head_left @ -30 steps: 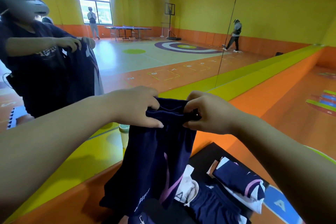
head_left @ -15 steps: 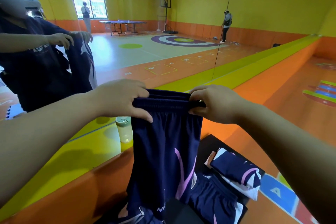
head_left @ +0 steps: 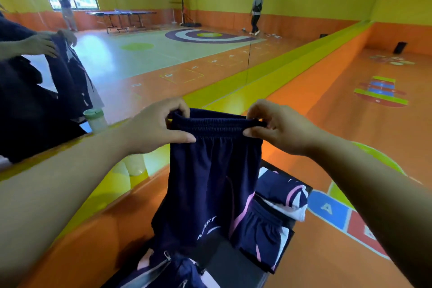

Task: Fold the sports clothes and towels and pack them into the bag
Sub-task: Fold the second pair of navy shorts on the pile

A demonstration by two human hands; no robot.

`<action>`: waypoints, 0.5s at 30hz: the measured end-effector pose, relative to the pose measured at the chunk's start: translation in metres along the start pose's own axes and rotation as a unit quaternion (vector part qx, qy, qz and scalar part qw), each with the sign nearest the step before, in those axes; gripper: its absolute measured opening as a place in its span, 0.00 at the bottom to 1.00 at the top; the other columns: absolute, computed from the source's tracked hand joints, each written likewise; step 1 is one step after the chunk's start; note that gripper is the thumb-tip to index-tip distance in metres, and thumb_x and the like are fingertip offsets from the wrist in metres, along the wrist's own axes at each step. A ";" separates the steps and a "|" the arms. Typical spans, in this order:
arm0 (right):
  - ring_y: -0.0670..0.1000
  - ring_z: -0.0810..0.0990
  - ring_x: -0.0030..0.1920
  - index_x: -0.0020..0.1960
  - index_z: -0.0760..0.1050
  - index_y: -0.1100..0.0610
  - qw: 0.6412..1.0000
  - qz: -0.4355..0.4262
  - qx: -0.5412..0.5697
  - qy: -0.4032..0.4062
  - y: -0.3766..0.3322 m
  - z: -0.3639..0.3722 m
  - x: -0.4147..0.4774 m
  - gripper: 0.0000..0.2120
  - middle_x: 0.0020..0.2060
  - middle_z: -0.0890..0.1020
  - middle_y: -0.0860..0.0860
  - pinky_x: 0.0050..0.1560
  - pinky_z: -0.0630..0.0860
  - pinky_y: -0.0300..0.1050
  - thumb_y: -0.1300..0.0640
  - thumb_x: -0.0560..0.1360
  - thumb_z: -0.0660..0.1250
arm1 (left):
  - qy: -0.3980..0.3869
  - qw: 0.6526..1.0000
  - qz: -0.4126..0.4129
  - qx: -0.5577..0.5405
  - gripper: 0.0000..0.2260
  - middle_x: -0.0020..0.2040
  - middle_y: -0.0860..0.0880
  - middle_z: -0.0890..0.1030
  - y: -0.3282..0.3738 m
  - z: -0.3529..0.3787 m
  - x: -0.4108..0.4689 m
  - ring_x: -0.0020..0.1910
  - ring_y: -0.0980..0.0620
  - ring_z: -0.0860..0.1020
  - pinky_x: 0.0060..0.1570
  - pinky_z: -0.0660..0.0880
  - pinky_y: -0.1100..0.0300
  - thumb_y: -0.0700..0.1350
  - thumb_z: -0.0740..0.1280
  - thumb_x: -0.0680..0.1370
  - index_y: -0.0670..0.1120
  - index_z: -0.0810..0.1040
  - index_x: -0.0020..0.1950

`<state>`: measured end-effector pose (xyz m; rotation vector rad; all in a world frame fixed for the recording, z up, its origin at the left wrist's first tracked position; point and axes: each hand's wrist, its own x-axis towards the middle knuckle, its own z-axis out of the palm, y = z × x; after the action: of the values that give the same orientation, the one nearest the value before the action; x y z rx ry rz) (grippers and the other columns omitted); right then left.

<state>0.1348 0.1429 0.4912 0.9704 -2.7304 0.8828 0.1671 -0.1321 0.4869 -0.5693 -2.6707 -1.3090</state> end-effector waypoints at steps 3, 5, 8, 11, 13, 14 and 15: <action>0.43 0.73 0.39 0.60 0.69 0.52 0.999 0.030 -0.032 -0.012 0.012 0.000 -0.019 0.16 0.47 0.76 0.44 0.37 0.65 0.35 0.51 0.75 0.68 | -0.047 0.999 -0.011 -0.014 0.20 0.42 0.51 0.81 -0.001 0.022 0.012 0.40 0.51 0.79 0.44 0.75 0.57 0.52 0.76 0.63 0.62 0.72 0.50; 0.48 0.76 0.46 0.67 0.66 0.53 0.995 0.062 -0.058 -0.045 0.022 0.000 -0.032 0.23 0.52 0.77 0.46 0.41 0.64 0.37 0.51 0.75 0.68 | -0.071 0.997 -0.010 0.041 0.19 0.42 0.55 0.82 -0.001 0.039 0.021 0.41 0.59 0.79 0.42 0.73 0.64 0.47 0.77 0.67 0.62 0.73 0.51; 0.52 0.77 0.54 0.66 0.70 0.52 0.979 0.100 -0.120 -0.128 0.041 0.006 -0.051 0.21 0.56 0.79 0.48 0.46 0.66 0.42 0.49 0.75 0.68 | -0.139 0.984 -0.018 0.112 0.14 0.42 0.59 0.81 -0.007 0.073 0.029 0.42 0.65 0.77 0.38 0.70 0.71 0.47 0.76 0.69 0.61 0.74 0.46; 0.50 0.76 0.50 0.62 0.73 0.51 0.962 0.138 -0.116 -0.207 0.063 0.018 -0.072 0.17 0.54 0.79 0.47 0.43 0.66 0.42 0.49 0.75 0.68 | -0.204 0.969 -0.031 0.135 0.12 0.43 0.58 0.81 -0.021 0.112 0.037 0.42 0.62 0.77 0.44 0.73 0.63 0.51 0.75 0.69 0.60 0.75 0.47; 0.49 0.75 0.48 0.59 0.73 0.50 0.953 0.165 -0.095 -0.236 0.084 0.026 -0.084 0.15 0.51 0.79 0.47 0.46 0.70 0.44 0.48 0.74 0.68 | -0.247 0.959 -0.037 0.132 0.12 0.45 0.57 0.80 -0.028 0.135 0.044 0.43 0.60 0.77 0.43 0.71 0.64 0.50 0.74 0.71 0.55 0.76 0.51; 0.49 0.75 0.48 0.58 0.73 0.50 0.949 0.181 -0.084 -0.244 0.096 0.029 -0.088 0.14 0.51 0.78 0.47 0.48 0.72 0.46 0.48 0.74 0.68 | -0.268 0.954 -0.039 0.129 0.12 0.46 0.56 0.80 -0.032 0.146 0.049 0.44 0.59 0.77 0.42 0.70 0.65 0.49 0.73 0.71 0.54 0.76 0.52; 0.49 0.75 0.49 0.57 0.73 0.51 0.945 0.198 -0.071 -0.249 0.109 0.032 -0.092 0.13 0.51 0.78 0.47 0.51 0.73 0.46 0.48 0.75 0.68 | -0.289 0.948 -0.041 0.126 0.12 0.46 0.56 0.80 -0.037 0.157 0.054 0.44 0.59 0.76 0.42 0.69 0.66 0.49 0.73 0.72 0.53 0.75 0.53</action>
<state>0.1437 0.2427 0.3854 0.6996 -3.4476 0.5196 0.1129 -0.0150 0.3762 -0.9353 -3.2908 -0.8877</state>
